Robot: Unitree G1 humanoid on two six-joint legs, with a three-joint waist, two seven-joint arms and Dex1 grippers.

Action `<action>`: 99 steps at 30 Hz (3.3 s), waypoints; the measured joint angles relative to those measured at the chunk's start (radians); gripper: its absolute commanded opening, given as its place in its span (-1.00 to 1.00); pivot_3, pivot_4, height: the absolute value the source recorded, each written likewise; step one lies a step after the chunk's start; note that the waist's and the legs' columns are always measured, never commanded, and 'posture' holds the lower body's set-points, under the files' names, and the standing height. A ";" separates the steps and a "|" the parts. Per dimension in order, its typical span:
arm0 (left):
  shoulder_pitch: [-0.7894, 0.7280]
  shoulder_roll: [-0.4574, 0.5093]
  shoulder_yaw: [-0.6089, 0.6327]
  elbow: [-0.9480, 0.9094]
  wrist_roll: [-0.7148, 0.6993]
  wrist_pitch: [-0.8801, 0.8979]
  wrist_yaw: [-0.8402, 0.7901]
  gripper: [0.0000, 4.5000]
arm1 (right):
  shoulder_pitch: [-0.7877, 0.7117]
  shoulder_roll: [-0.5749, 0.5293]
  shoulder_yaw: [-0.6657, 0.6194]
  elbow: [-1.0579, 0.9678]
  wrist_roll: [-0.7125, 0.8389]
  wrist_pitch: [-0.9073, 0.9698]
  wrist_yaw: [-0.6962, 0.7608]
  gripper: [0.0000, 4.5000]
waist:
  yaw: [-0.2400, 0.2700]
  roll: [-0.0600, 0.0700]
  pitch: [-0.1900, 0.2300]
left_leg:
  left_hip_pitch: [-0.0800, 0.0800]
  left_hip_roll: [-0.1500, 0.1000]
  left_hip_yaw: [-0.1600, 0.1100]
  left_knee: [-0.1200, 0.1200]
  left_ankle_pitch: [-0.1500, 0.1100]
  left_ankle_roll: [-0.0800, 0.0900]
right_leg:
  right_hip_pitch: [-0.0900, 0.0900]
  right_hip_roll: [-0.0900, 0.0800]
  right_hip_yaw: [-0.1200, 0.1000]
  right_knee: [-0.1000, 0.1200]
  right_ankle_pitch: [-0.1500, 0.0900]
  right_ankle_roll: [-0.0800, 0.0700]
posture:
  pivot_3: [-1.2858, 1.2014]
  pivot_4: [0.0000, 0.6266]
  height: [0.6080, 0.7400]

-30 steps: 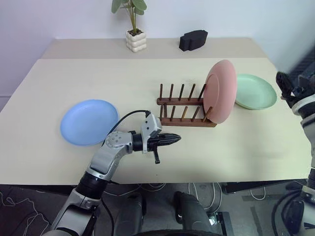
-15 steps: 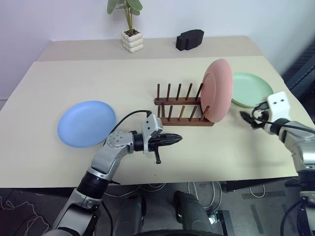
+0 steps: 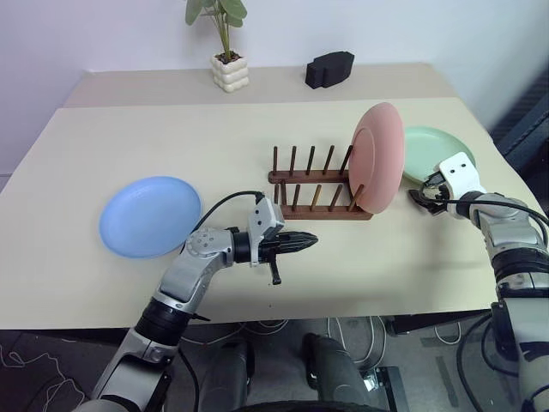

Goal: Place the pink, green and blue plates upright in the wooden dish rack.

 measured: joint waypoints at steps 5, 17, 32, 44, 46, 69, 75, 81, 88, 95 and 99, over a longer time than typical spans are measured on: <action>0.000 0.007 0.001 0.000 0.000 -0.002 0.000 -1.00 | -0.013 0.011 0.001 0.052 -0.027 -0.046 0.004 -0.66 | 0.002 0.000 0.000 | 0.000 0.000 0.000 0.000 0.000 0.000 | 0.000 0.000 0.000 0.000 0.000 0.000 | 0.03 -0.52 0.94; 0.000 0.006 0.002 -0.004 0.000 -0.001 0.005 -1.00 | 0.123 -0.005 -0.028 -0.122 -0.056 -0.109 -0.112 -0.98 | 0.004 -0.001 0.000 | 0.000 0.000 0.000 0.000 0.000 0.000 | 0.001 0.000 0.000 0.000 0.000 0.000 | 0.03 -0.52 0.94; 0.000 0.003 0.012 0.000 -0.006 -0.030 -0.002 -1.00 | 0.172 -0.119 -0.306 -1.039 0.159 0.261 -0.148 -0.98 | 0.001 0.001 0.000 | 0.001 0.001 0.000 0.000 -0.001 0.001 | 0.000 0.001 0.001 0.001 0.000 0.000 | 0.03 -0.52 0.94; 0.053 0.113 0.118 -0.059 -0.063 -0.019 -0.015 -1.00 | 0.050 0.068 -0.307 -1.512 0.981 0.714 -0.067 -0.98 | 0.006 0.000 0.001 | -0.001 0.004 -0.002 0.000 -0.001 0.001 | 0.000 -0.001 -0.001 0.000 0.000 0.000 | 0.03 -0.52 0.94; 0.074 0.137 0.127 -0.086 -0.076 -0.010 -0.025 -1.00 | 0.051 0.122 -0.301 -1.531 1.112 0.749 -0.114 -0.98 | 0.005 -0.001 0.001 | -0.001 0.004 -0.002 0.000 -0.001 0.001 | 0.000 -0.001 -0.001 0.000 0.000 0.000 | 0.03 -0.52 0.94; 0.110 0.165 0.139 -0.155 -0.114 0.001 -0.022 -1.00 | 0.317 0.307 -0.270 -1.458 1.382 0.772 -0.457 -0.98 | 0.003 -0.001 0.000 | -0.001 0.004 -0.001 0.000 -0.001 0.002 | -0.001 -0.001 -0.001 0.000 0.000 0.000 | 0.03 -0.52 0.94; 0.110 0.161 0.140 -0.152 -0.109 -0.018 -0.006 -1.00 | 0.324 0.315 -0.269 -1.423 1.390 0.772 -0.475 -0.98 | 0.004 -0.001 0.000 | -0.002 0.004 -0.001 0.000 -0.001 0.002 | -0.002 -0.001 -0.001 0.000 0.000 0.000 | 0.03 -0.52 0.94; 0.095 0.162 0.158 -0.150 -0.087 -0.025 0.063 -1.00 | 0.324 0.314 -0.269 -1.401 1.401 0.772 -0.476 -0.98 | 0.004 -0.001 0.000 | -0.002 0.004 -0.001 0.000 -0.001 0.002 | -0.002 -0.001 -0.001 0.000 0.000 0.000 | 0.03 -0.52 0.94; 0.093 0.189 0.189 -0.149 -0.086 -0.025 0.068 -1.00 | 0.328 0.314 -0.269 -1.388 1.400 0.772 -0.467 -0.98 | 0.003 -0.001 0.000 | -0.002 0.004 -0.001 0.000 -0.001 0.002 | -0.002 -0.001 -0.001 0.000 0.000 0.000 | 0.03 -0.52 0.94; 0.091 0.188 0.189 -0.149 -0.086 -0.021 0.075 -1.00 | 0.339 0.314 -0.269 -1.388 1.400 0.772 -0.461 -0.98 | 0.004 -0.001 0.000 | -0.002 0.004 -0.001 0.000 -0.001 0.002 | -0.002 -0.001 -0.001 0.000 0.000 0.000 | 0.03 -0.52 0.94; 0.088 0.188 0.189 -0.149 -0.086 -0.019 0.078 -1.00 | 0.344 0.312 -0.269 -1.388 1.399 0.772 -0.458 -0.98 | 0.003 -0.001 0.000 | -0.002 0.004 -0.001 0.000 -0.001 0.002 | -0.002 -0.001 -0.001 0.000 0.000 0.000 | 0.03 -0.52 0.94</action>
